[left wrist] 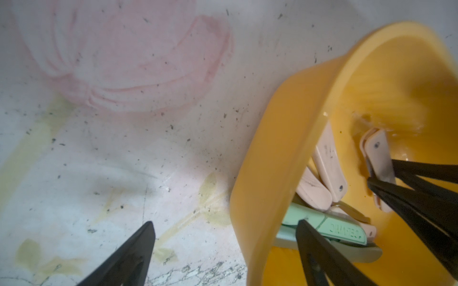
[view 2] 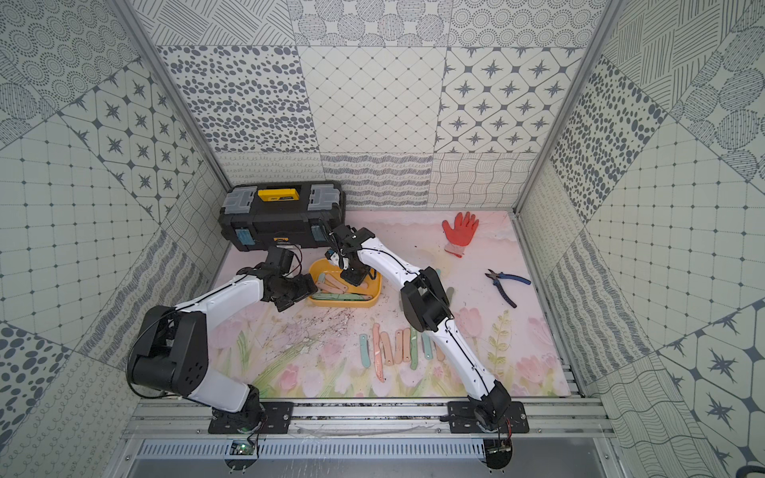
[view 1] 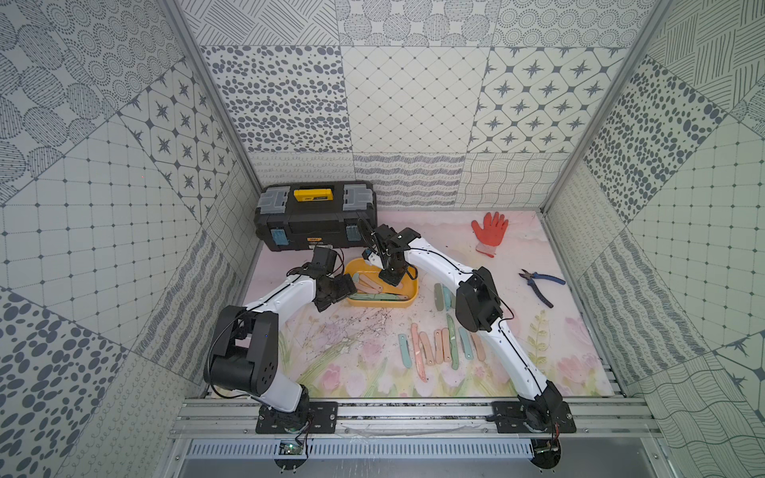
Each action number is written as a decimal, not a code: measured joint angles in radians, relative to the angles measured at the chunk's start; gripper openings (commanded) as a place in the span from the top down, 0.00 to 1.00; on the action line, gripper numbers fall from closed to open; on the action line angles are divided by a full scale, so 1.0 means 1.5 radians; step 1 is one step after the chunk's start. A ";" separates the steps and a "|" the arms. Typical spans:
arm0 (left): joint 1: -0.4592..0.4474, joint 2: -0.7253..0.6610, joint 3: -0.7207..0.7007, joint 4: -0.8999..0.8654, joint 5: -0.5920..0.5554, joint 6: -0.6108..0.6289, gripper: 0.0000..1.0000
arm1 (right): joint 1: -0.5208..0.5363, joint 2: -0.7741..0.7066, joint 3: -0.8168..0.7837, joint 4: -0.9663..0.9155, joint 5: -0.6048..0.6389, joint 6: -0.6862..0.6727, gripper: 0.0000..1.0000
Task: Take the fruit knife out of the storage box
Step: Pick up the fruit knife from the storage box, then place the fruit knife at the center of the board.
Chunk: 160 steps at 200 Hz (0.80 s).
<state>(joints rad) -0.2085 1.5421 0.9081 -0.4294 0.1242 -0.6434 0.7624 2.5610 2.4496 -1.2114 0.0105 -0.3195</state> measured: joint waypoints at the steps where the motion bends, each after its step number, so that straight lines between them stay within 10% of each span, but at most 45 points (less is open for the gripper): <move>1: 0.000 0.000 0.000 0.000 0.000 0.000 0.11 | 0.000 0.000 0.001 -0.001 0.000 0.000 0.82; 94: 0.000 0.000 0.000 0.000 0.000 0.000 0.11 | -0.001 -0.114 0.026 -0.020 0.029 0.112 0.83; 160: 0.000 0.000 0.000 0.000 0.000 0.000 0.11 | -0.012 -0.374 -0.251 0.029 0.084 0.235 0.82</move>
<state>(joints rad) -0.2085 1.5421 0.9081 -0.4294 0.1246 -0.6434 0.7448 1.9995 2.0727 -1.1679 0.1364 0.0338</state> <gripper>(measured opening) 0.886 0.228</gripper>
